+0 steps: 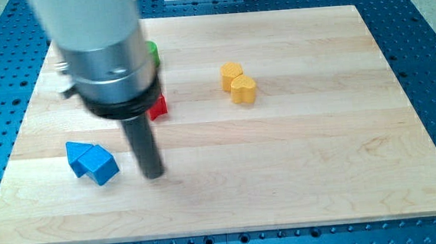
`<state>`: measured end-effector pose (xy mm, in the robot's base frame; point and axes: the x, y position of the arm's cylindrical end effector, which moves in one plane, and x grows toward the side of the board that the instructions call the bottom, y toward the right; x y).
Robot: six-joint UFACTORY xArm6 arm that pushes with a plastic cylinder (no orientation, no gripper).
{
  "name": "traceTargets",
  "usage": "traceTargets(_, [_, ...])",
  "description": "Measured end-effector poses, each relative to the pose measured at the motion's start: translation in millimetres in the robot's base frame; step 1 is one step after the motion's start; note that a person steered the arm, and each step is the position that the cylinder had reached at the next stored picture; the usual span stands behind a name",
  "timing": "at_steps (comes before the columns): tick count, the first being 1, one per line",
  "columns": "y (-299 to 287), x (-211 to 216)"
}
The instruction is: Push the yellow blocks to the bottom center of the board
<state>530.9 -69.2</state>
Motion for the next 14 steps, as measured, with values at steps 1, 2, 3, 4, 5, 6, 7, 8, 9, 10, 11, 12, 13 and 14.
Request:
traceTargets(1, [93,-21])
traceTargets(2, [192,-22])
traceTargets(3, [205,-102])
traceTargets(4, [198,-188])
traceTargets(5, [144,-221])
traceTargets(6, [124,-192])
traceTargets(7, [124,-167])
traceTargets(8, [123,-117])
traceTargets(9, [120,-73])
traceTargets(10, [100,-24])
traceTargets(11, [83,11])
traceTargets(12, [85,-16])
traceTargets(13, [37,-31])
traceTargets(14, [26,21])
